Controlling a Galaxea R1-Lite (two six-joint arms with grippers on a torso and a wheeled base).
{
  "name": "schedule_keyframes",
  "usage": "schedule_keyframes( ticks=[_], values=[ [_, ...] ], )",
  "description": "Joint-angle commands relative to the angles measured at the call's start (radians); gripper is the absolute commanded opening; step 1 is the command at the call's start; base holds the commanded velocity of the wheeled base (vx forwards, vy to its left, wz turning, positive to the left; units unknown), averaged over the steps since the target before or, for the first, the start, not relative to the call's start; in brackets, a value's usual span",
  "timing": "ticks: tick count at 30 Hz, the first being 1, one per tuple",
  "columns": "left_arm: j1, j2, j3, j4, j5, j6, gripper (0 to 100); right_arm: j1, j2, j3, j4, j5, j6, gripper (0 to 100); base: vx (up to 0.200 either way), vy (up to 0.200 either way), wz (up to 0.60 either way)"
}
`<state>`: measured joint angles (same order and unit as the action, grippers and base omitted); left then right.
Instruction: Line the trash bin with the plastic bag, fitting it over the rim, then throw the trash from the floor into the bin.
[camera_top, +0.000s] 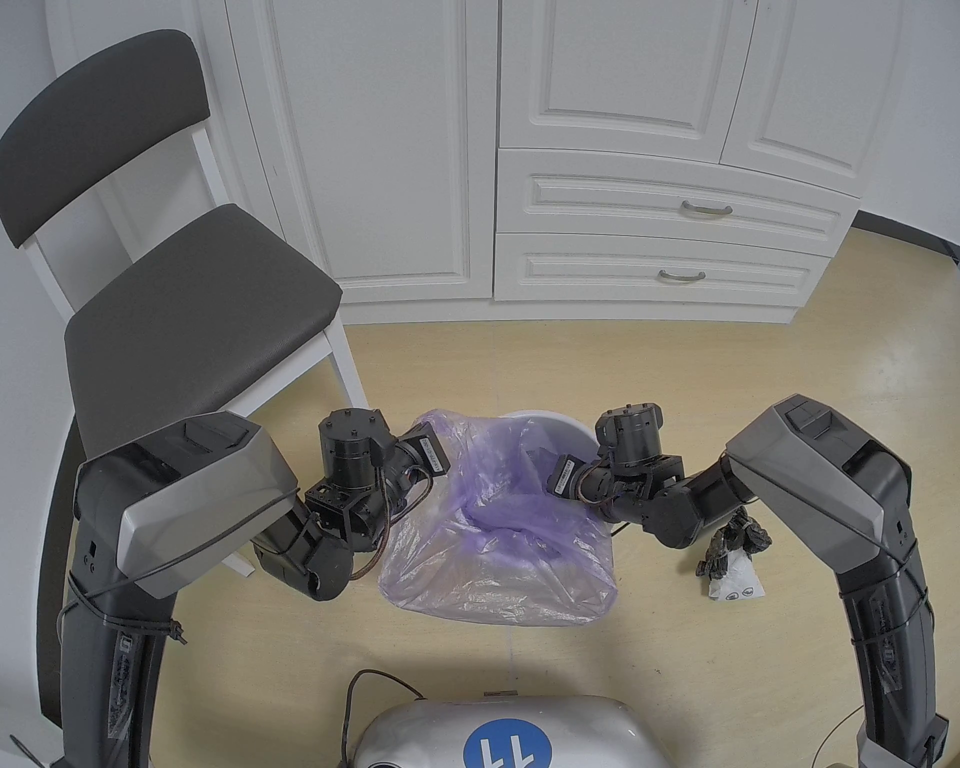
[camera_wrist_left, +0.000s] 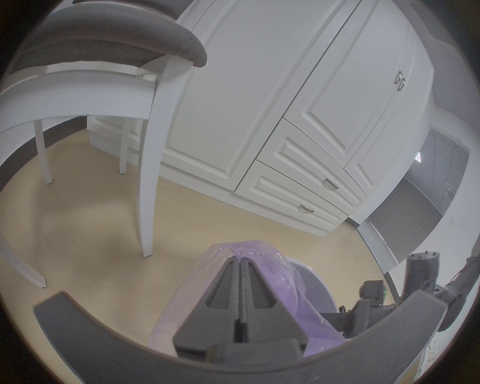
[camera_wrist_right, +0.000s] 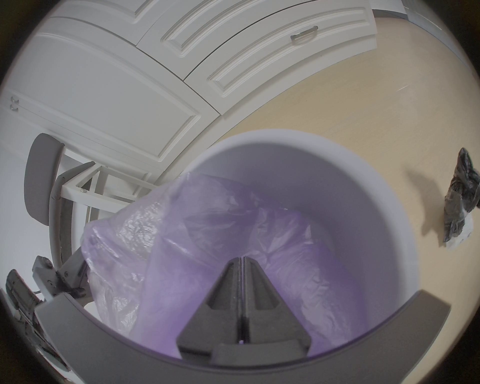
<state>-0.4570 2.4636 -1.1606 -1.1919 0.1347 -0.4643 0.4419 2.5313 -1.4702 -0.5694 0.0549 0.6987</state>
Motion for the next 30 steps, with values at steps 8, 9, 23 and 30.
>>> schedule_keyframes(
  ticks=[8,9,23,30],
  values=[
    [-0.008,0.046,-0.106,0.086,0.008,-0.028,0,-0.011,-0.197,0.128,-0.001,0.003,-0.077,0,0.0,0.0,0.0],
    [-0.011,0.046,-0.123,0.104,0.008,-0.039,0,-0.012,-0.218,0.136,-0.001,0.003,-0.081,0,0.0,0.0,0.0],
    [-0.017,0.044,-0.137,0.123,0.011,-0.047,0,0.001,-0.411,0.35,-0.046,0.011,-0.248,0,0.0,0.0,0.0],
    [-0.019,0.044,-0.134,0.123,0.025,-0.047,0,-0.008,-0.502,0.627,-0.227,0.056,-0.631,100,0.0,0.0,0.0]
  ],
)
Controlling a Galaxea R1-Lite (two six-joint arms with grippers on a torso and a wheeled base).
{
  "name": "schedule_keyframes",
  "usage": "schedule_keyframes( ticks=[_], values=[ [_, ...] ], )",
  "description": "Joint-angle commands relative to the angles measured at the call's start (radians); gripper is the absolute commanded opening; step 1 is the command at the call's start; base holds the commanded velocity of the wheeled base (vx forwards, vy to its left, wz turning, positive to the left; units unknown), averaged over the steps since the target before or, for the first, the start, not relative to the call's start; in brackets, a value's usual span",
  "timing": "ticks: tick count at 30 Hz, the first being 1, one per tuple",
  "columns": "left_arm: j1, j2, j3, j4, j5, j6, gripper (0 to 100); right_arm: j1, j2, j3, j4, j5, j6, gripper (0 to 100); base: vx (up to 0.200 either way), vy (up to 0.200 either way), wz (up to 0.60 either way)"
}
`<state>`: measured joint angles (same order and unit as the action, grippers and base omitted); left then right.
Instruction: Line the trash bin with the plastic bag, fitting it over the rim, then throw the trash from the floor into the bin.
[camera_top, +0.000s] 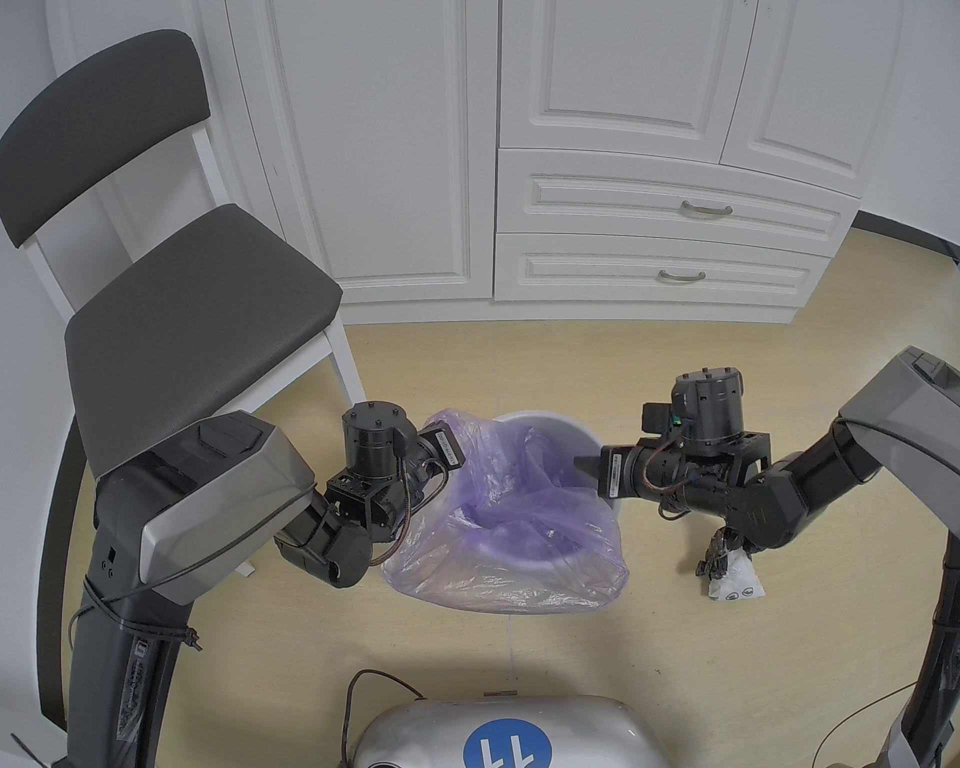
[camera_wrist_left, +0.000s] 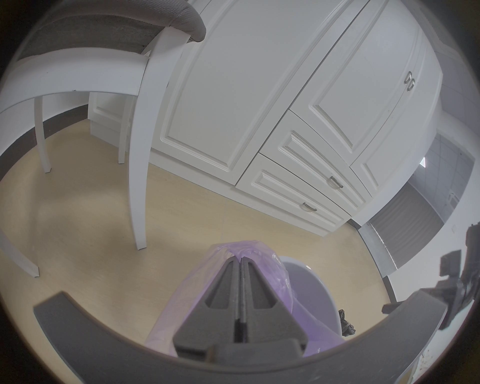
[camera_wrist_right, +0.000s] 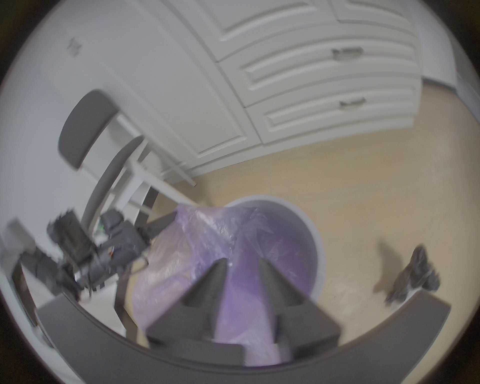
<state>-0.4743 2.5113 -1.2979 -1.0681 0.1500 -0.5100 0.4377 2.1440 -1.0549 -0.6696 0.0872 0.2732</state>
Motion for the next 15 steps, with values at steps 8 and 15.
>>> schedule_keyframes(
  ticks=[8,15],
  values=[
    [0.002,-0.003,0.006,0.0,0.011,0.001,0,-0.048,-0.095,0.418,-0.43,0.026,-0.548,100,0.0,0.0,0.0],
    [0.003,-0.006,0.005,0.0,0.011,0.001,0,-0.016,-0.069,0.532,-0.518,0.032,-0.726,100,0.0,0.0,0.0]
  ],
)
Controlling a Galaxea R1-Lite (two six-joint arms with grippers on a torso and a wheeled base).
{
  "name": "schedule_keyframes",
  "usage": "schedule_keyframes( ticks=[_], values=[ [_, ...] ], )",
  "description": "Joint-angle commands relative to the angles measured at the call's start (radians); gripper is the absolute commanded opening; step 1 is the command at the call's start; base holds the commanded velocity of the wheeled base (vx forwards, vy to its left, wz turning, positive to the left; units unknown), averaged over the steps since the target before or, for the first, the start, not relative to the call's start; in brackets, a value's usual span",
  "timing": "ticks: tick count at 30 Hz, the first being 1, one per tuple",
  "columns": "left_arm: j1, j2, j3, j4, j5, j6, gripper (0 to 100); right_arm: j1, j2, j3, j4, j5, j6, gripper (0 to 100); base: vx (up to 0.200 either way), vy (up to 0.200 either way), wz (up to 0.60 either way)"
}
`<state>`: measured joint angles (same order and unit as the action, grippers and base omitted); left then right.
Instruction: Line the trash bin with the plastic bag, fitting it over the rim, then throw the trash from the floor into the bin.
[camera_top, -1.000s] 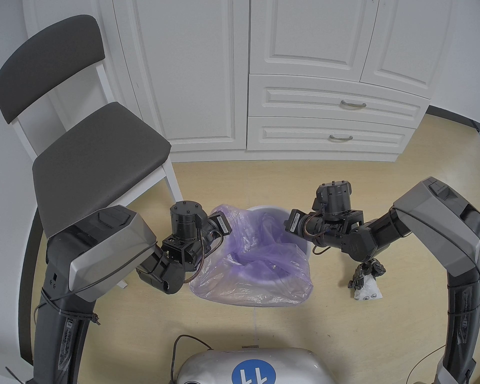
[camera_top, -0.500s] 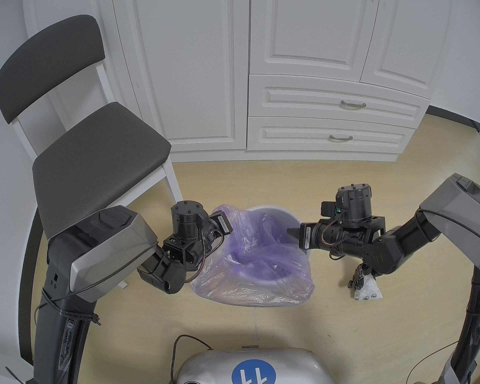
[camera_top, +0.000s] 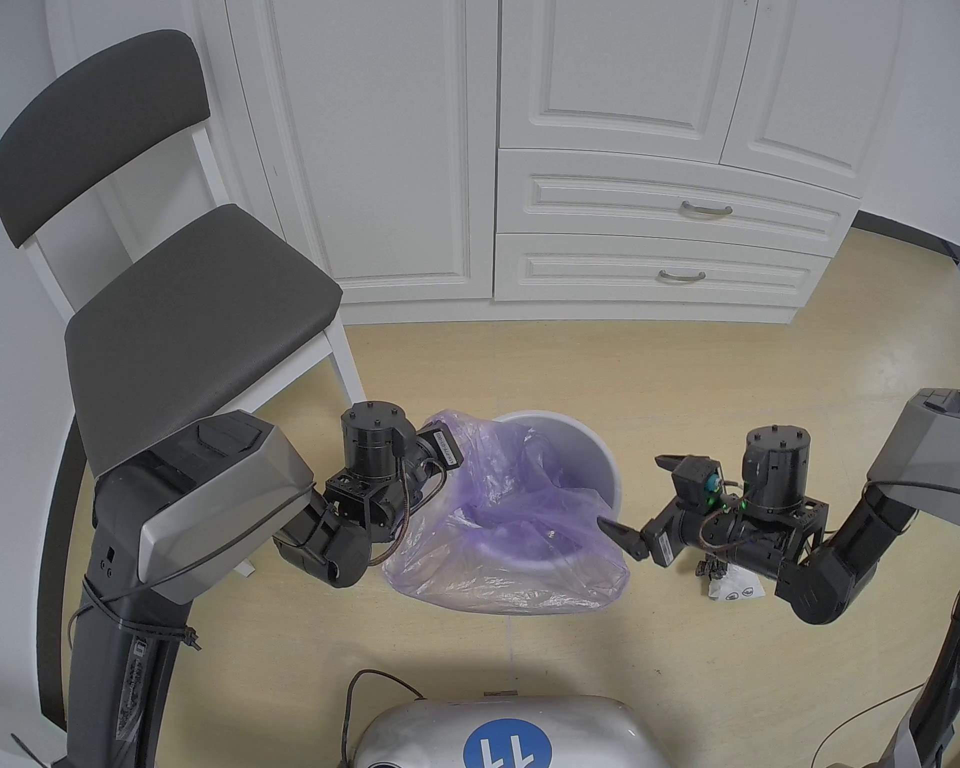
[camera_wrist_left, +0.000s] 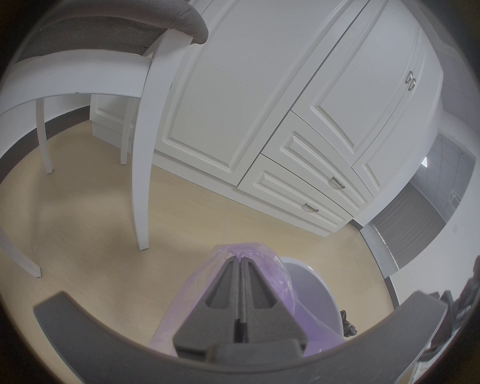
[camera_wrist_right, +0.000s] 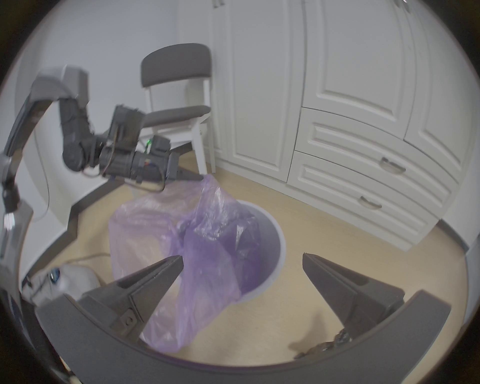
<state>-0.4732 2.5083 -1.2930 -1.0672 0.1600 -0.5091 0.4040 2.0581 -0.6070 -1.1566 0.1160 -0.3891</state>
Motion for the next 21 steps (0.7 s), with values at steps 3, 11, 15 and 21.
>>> schedule_keyframes(
  ticks=[3,11,15,21],
  values=[
    [0.002,-0.006,0.0,0.0,0.001,0.0,0,0.038,0.06,0.093,-0.041,0.002,-0.103,100,0.0,0.0,0.0],
    [0.005,-0.006,0.001,0.0,0.001,0.001,0,0.058,0.159,0.081,-0.153,-0.01,-0.109,100,0.0,0.0,0.0],
    [0.005,-0.006,0.001,0.0,0.001,0.001,0,0.047,0.191,0.056,-0.173,-0.044,-0.111,100,0.0,0.0,0.0],
    [0.005,-0.006,0.001,0.0,0.001,0.001,0,0.035,0.205,0.039,-0.173,-0.052,-0.111,100,0.0,0.0,0.0]
  ],
)
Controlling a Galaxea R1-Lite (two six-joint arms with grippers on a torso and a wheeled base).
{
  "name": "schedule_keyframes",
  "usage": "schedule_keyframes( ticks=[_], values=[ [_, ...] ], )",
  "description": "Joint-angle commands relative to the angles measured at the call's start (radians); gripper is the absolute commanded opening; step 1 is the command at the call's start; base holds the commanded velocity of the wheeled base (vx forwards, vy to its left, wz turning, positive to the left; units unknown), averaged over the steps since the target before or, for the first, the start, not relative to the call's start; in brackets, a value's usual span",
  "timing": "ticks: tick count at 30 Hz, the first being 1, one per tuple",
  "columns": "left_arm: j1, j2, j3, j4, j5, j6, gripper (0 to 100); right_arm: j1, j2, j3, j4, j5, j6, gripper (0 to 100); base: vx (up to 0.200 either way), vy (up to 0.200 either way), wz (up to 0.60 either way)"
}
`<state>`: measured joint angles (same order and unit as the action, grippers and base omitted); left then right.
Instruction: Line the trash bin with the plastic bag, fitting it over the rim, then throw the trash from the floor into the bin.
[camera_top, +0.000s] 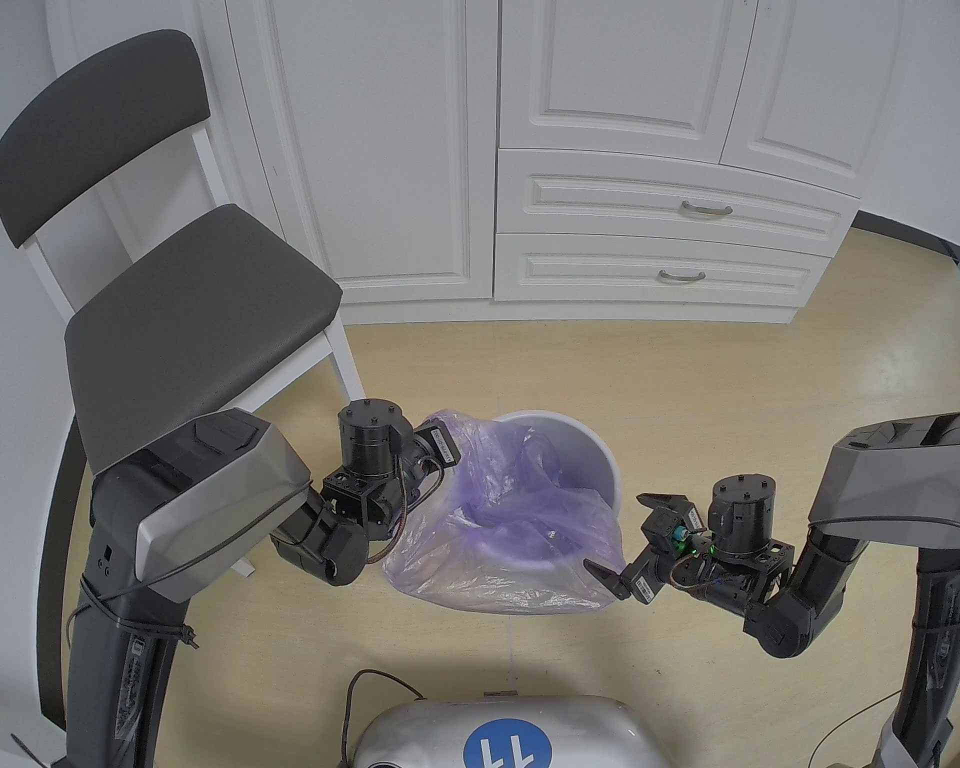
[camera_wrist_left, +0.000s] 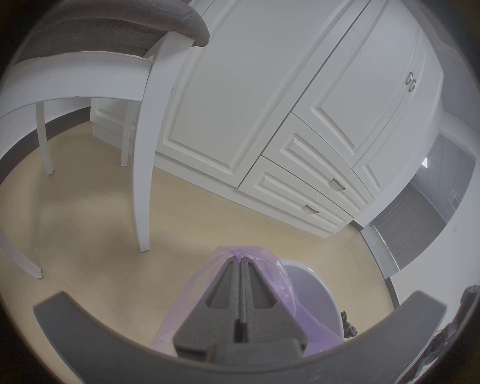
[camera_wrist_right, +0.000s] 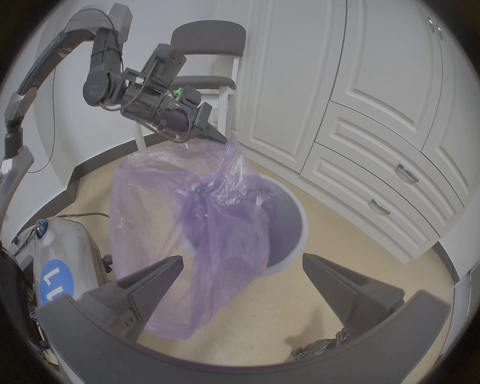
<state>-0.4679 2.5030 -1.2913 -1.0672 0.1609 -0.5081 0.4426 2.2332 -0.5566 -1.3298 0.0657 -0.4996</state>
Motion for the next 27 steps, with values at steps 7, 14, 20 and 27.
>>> schedule_keyframes(
  ticks=[7,14,20,27],
  values=[
    [0.0,-0.003,0.0,0.0,0.0,0.0,0,-0.028,0.072,-0.065,-0.002,-0.043,0.003,0,0.0,0.0,0.0],
    [0.002,-0.001,0.001,-0.002,0.0,-0.001,0,-0.033,0.094,-0.117,-0.014,-0.052,0.032,0,0.0,0.0,0.0],
    [0.0,0.0,0.001,-0.002,0.0,-0.001,0,-0.054,0.086,-0.134,-0.045,-0.052,0.07,0,0.0,0.0,0.0],
    [0.009,0.0,0.001,-0.002,0.002,0.0,0,-0.128,0.097,-0.184,-0.028,-0.052,0.072,0,0.0,0.0,0.0]
  ],
)
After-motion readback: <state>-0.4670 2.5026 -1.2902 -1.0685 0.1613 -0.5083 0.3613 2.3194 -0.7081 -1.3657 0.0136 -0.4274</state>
